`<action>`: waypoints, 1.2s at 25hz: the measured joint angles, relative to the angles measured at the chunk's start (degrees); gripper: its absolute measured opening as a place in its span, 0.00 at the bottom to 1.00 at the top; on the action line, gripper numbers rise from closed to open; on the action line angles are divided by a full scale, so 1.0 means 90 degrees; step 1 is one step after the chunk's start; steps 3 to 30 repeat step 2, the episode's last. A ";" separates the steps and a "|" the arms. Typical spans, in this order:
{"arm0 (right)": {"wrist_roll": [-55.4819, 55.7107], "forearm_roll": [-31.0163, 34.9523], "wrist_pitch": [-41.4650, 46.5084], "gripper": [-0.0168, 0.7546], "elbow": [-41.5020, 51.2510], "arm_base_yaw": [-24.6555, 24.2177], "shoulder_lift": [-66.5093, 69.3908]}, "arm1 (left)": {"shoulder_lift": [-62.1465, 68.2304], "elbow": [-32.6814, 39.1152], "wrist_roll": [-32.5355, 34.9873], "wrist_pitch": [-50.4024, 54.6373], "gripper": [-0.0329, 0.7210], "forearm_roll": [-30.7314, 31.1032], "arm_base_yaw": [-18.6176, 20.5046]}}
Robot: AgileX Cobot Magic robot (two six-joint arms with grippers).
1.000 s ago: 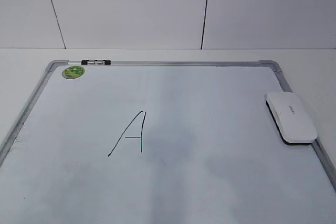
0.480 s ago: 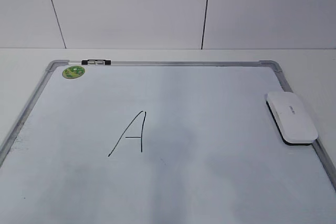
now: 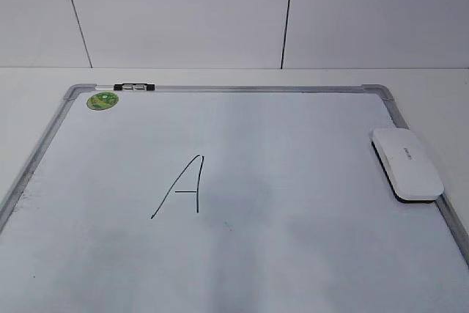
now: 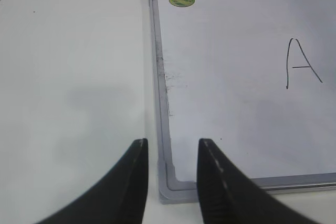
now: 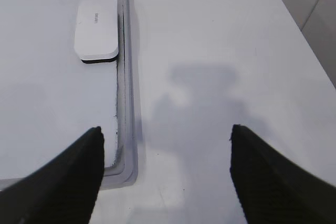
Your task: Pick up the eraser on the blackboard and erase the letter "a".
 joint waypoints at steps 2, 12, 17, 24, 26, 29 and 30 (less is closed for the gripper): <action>0.0000 0.0000 0.0000 0.79 0.0000 0.0000 0.0000 | 0.0000 0.0000 0.0000 0.0000 0.36 0.0000 0.0000; 0.0000 0.0000 0.0000 0.79 0.0000 0.0000 0.0000 | 0.0000 0.0000 0.0000 0.0000 0.36 0.0000 0.0000; 0.0000 0.0000 0.0000 0.79 0.0000 0.0000 0.0000 | 0.0000 0.0000 0.0000 0.0000 0.36 0.0000 0.0000; 0.0000 0.0000 0.0000 0.79 0.0000 0.0000 0.0000 | 0.0000 0.0000 0.0000 0.0000 0.36 0.0000 0.0000; 0.0000 0.0000 0.0000 0.79 0.0000 0.0000 0.0000 | 0.0000 0.0000 0.0000 0.0000 0.36 0.0000 0.0000; 0.0000 0.0000 0.0000 0.79 0.0000 0.0000 0.0000 | 0.0000 0.0000 0.0000 0.0000 0.36 0.0000 0.0000; 0.0000 0.0000 0.0000 0.79 0.0000 0.0000 0.0000 | 0.0000 0.0000 0.0000 0.0000 0.36 0.0000 0.0000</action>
